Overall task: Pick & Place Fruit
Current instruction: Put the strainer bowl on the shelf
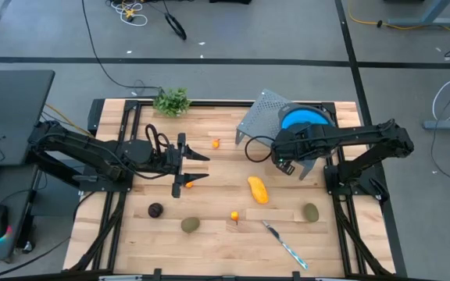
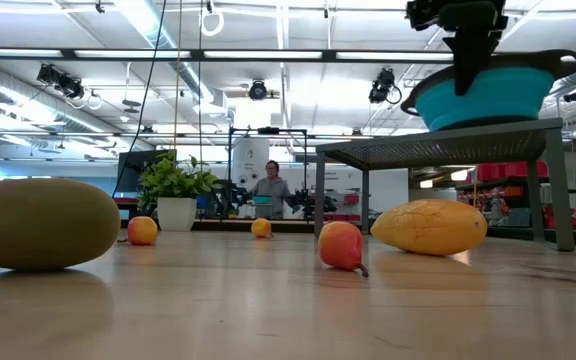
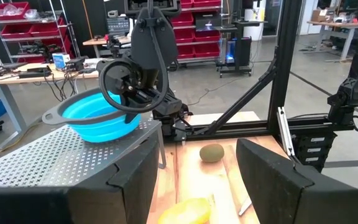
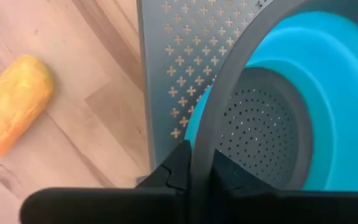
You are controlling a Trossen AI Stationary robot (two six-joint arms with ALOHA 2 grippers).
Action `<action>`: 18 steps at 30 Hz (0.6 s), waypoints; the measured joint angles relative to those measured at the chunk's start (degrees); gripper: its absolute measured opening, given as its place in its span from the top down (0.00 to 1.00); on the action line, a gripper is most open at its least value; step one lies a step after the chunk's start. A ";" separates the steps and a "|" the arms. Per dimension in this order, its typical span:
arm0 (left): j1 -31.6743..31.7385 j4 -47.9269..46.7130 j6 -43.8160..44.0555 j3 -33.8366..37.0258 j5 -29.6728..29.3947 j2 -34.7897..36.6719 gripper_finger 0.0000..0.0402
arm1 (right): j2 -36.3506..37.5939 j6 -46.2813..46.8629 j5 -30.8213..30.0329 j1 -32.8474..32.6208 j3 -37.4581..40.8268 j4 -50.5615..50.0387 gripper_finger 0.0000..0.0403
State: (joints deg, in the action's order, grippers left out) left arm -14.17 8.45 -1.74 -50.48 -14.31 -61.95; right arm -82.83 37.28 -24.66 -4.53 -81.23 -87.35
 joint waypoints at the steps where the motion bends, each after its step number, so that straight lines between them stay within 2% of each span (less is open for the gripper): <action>1: 0.00 0.00 0.01 0.00 0.00 0.00 0.44 | 0.00 0.02 0.12 0.02 0.00 -0.02 0.91; 12: 0.01 0.01 0.02 0.00 -0.02 0.00 0.44 | 0.00 -0.85 -0.20 0.02 0.00 -0.02 0.80; 18: 0.00 0.00 0.52 0.00 -0.02 0.00 0.44 | 0.03 -1.27 -0.27 0.02 0.00 -0.01 0.70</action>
State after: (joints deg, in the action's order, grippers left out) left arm -14.17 8.45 -1.22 -50.48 -14.33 -61.95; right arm -82.80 36.01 -24.93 -4.51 -81.23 -87.36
